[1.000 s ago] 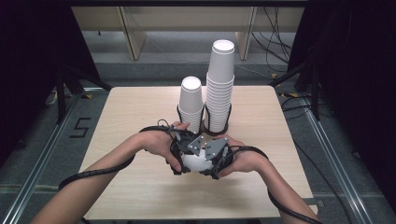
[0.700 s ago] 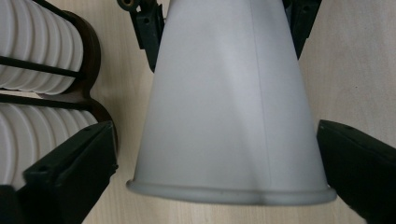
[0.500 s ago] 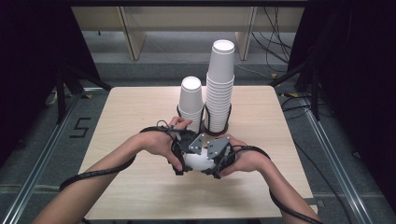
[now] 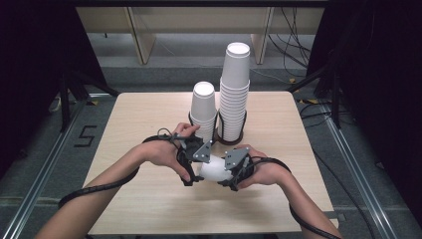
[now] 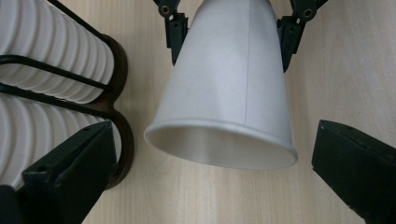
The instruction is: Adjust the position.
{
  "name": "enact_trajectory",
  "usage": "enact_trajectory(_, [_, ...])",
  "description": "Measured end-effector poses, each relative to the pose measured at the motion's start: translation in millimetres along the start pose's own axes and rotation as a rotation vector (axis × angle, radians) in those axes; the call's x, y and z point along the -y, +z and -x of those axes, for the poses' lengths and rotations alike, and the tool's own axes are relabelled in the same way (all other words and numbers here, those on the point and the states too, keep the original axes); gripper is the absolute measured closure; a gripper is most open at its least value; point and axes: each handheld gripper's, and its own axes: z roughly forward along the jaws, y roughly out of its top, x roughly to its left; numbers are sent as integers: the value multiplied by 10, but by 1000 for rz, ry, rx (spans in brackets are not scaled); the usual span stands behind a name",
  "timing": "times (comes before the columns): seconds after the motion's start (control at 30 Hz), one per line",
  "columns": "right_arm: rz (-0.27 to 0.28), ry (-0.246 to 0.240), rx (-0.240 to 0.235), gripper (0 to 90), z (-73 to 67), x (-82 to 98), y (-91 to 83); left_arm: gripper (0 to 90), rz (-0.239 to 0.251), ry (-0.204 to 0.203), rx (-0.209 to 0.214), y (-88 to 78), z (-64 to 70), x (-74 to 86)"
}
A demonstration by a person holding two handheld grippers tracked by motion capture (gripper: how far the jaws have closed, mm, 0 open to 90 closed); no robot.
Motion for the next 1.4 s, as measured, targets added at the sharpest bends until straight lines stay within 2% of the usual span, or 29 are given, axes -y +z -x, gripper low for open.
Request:
enact_trajectory(0.03, [6,3,6,243,5,6,-6,0,20,-1,-7,-15,-8,14])
enact_trajectory(0.27, [62,57,77,242,35,92,-82,11,176,-110,-44,-96,-23,130])
enact_trajectory(0.37, [91,85,109,242,29,145,-120,13,209,-134,-58,-114,-24,178])
enact_trajectory(0.4, [99,77,121,242,34,159,-131,16,239,-166,-70,-101,-13,192])
enact_trajectory(0.43, [106,99,120,242,28,176,-136,16,245,-172,-75,-105,-17,209])
enact_trajectory(0.47, [112,99,134,241,34,194,-140,17,283,-213,-81,-90,-8,225])
enact_trajectory(0.5, [118,103,144,241,36,214,-147,17,283,-216,-82,-99,-14,237])
enact_trajectory(0.53, [124,93,163,242,42,223,-153,17,315,-247,-85,-87,-8,250])
enact_trajectory(0.57, [124,124,159,241,29,235,-155,19,339,-272,-85,-81,-4,266])
enact_trajectory(0.63, [142,126,178,241,32,254,-160,21,377,-314,-86,-61,10,294])
enact_trajectory(0.67, [154,135,190,241,29,264,-163,21,379,-318,-90,-57,10,309])
enact_trajectory(0.73, [165,130,211,241,27,277,-166,24,413,-359,-91,-24,38,335])
enact_trajectory(0.77, [170,146,211,241,18,284,-158,24,418,-377,-97,-13,48,353])
enact_trajectory(0.93, [193,152,242,240,5,325,-154,33,481,-457,-109,24,60,431])
enact_trajectory(1.1, [219,192,283,240,-22,348,-152,44,513,-532,-117,73,67,493])
enact_trajectory(1.13, [228,186,301,240,-20,353,-149,45,525,-549,-114,87,66,501])
enact_trajectory(1.3, [263,217,354,240,-35,364,-126,46,557,-607,-118,124,64,546])
enact_trajectory(1.4, [288,229,390,239,-46,370,-119,46,563,-623,-122,154,68,564])
